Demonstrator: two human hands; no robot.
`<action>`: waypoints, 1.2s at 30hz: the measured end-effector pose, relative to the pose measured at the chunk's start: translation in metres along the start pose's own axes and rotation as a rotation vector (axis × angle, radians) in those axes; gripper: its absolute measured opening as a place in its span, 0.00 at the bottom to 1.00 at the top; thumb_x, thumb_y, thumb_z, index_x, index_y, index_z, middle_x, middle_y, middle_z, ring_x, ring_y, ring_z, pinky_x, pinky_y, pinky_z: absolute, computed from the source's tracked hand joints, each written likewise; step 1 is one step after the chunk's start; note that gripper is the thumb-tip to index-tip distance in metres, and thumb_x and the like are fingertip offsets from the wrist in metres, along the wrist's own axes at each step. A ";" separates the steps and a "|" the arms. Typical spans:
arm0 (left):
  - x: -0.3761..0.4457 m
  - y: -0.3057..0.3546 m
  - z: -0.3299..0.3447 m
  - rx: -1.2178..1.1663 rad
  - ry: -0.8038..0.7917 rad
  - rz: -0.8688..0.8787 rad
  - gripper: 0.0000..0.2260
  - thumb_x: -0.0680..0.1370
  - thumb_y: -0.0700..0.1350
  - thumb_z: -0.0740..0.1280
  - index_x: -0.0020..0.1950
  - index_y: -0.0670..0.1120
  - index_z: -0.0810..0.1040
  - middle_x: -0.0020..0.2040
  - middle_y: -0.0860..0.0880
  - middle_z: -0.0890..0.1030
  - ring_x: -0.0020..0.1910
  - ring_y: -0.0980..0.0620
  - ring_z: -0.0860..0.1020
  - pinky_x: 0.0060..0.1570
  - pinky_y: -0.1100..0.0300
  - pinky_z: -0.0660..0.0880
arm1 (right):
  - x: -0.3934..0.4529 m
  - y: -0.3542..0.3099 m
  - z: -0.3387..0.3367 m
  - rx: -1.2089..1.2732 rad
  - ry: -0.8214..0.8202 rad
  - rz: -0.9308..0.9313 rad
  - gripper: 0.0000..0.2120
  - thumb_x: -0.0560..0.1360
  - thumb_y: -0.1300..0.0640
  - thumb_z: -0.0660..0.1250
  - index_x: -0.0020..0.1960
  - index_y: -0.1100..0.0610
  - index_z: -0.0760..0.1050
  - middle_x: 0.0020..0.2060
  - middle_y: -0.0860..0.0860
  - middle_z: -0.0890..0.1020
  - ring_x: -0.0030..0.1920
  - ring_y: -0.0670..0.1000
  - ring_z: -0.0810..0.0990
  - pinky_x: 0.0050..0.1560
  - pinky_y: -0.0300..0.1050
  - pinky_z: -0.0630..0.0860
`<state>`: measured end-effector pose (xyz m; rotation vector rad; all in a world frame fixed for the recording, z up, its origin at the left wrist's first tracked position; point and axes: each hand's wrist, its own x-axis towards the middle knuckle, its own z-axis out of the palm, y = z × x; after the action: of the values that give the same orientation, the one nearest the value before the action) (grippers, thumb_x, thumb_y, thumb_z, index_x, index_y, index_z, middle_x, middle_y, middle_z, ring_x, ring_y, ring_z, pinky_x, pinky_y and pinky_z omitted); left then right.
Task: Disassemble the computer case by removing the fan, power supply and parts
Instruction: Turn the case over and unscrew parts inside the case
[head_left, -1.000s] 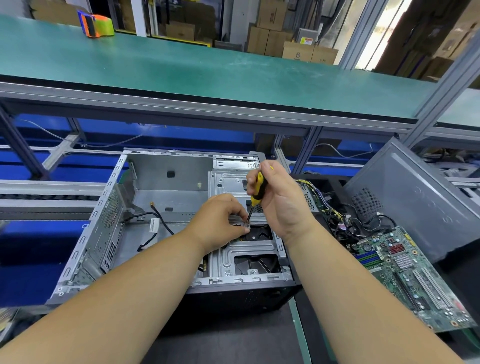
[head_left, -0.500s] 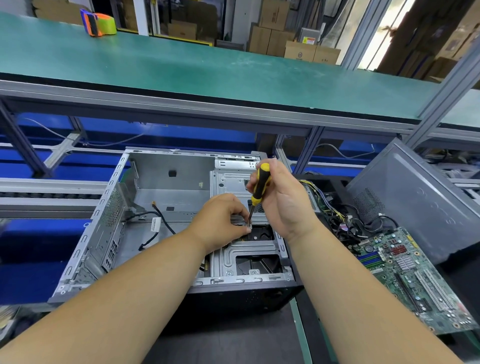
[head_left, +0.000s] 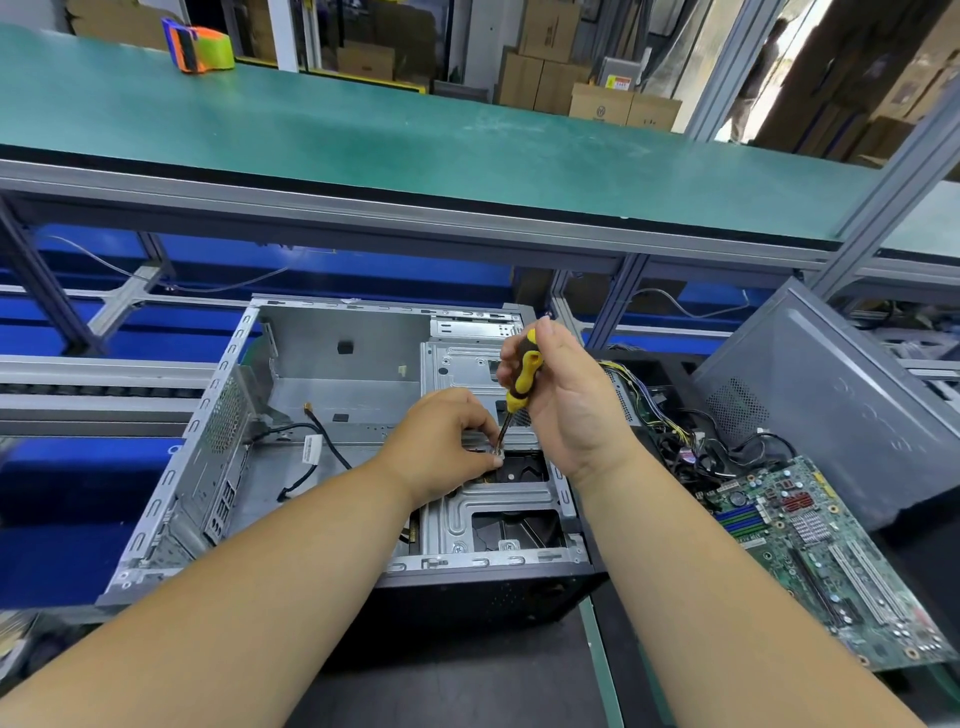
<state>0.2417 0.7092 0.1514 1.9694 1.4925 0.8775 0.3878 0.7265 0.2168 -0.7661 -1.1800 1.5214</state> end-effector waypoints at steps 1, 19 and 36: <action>0.000 0.000 0.000 0.005 -0.002 0.001 0.07 0.68 0.47 0.79 0.42 0.52 0.82 0.46 0.53 0.77 0.52 0.52 0.74 0.55 0.53 0.73 | 0.000 0.000 0.000 0.010 0.005 0.008 0.13 0.82 0.51 0.59 0.45 0.55 0.76 0.40 0.50 0.79 0.39 0.49 0.77 0.46 0.42 0.74; -0.001 0.001 0.000 0.000 0.003 0.003 0.10 0.68 0.47 0.79 0.40 0.57 0.79 0.45 0.54 0.77 0.52 0.51 0.75 0.56 0.53 0.73 | 0.003 0.001 0.002 0.023 -0.018 0.012 0.12 0.78 0.47 0.60 0.44 0.55 0.68 0.33 0.50 0.74 0.35 0.49 0.70 0.44 0.45 0.68; -0.001 0.000 0.000 0.024 0.005 0.020 0.07 0.68 0.48 0.78 0.42 0.53 0.82 0.45 0.56 0.77 0.51 0.53 0.74 0.55 0.54 0.74 | 0.005 0.001 0.002 0.090 0.031 0.051 0.15 0.85 0.50 0.52 0.48 0.57 0.72 0.32 0.51 0.75 0.35 0.49 0.73 0.47 0.47 0.71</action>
<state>0.2415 0.7087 0.1514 2.0041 1.4956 0.8773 0.3839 0.7305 0.2172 -0.7621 -1.0693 1.5882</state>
